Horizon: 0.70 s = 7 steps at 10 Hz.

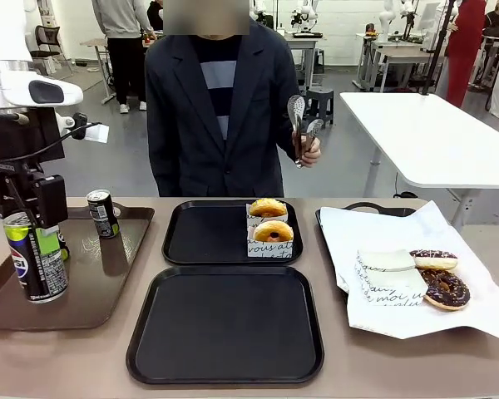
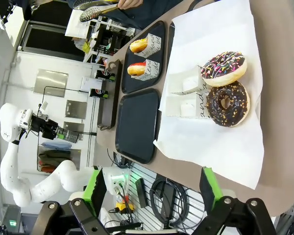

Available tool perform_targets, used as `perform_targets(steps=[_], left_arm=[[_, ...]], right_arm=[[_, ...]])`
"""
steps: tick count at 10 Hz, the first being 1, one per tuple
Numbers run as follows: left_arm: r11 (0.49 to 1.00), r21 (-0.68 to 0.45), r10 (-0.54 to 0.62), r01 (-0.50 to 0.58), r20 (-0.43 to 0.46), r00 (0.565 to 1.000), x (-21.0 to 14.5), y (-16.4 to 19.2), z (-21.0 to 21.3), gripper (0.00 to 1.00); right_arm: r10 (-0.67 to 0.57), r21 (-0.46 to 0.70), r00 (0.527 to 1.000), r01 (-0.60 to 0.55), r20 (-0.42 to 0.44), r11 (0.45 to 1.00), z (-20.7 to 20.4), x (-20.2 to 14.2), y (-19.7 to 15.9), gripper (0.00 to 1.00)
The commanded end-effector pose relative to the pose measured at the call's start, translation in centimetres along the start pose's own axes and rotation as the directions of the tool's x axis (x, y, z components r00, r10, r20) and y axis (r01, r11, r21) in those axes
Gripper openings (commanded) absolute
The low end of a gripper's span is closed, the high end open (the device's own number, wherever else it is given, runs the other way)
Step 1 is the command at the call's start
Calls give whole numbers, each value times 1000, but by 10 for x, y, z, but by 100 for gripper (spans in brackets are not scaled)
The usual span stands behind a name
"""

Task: Set up donuts and drinks on trays.
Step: Pick up one Pepsi coke and place it on the Flat Tray.

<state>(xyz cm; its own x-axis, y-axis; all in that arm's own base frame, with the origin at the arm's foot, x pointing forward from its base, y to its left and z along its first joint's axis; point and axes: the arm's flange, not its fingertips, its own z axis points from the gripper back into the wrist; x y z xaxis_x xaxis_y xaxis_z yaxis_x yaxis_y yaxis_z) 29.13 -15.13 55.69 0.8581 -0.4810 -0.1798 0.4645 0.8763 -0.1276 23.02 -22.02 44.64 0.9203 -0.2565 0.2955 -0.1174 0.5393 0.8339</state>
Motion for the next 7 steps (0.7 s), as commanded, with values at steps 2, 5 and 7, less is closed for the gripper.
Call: perform_targets(steps=[2, 5, 7], left_arm=[[999, 22, 46, -46, 14, 999, 75, -15, -14, 59], [998, 4, 61, -62, 169, 984, 170, -39, -31, 59], [996, 68, 35, -55, 258, 966, 211, -49, -57, 59]], right_arm=[[16, 22, 1000, -17, 12, 1000, -1, 1, 0, 100], [16, 22, 1000, -17, 12, 1000, -1, 1, 0, 100], [16, 22, 1000, -17, 12, 1000, -1, 1, 0, 100]])
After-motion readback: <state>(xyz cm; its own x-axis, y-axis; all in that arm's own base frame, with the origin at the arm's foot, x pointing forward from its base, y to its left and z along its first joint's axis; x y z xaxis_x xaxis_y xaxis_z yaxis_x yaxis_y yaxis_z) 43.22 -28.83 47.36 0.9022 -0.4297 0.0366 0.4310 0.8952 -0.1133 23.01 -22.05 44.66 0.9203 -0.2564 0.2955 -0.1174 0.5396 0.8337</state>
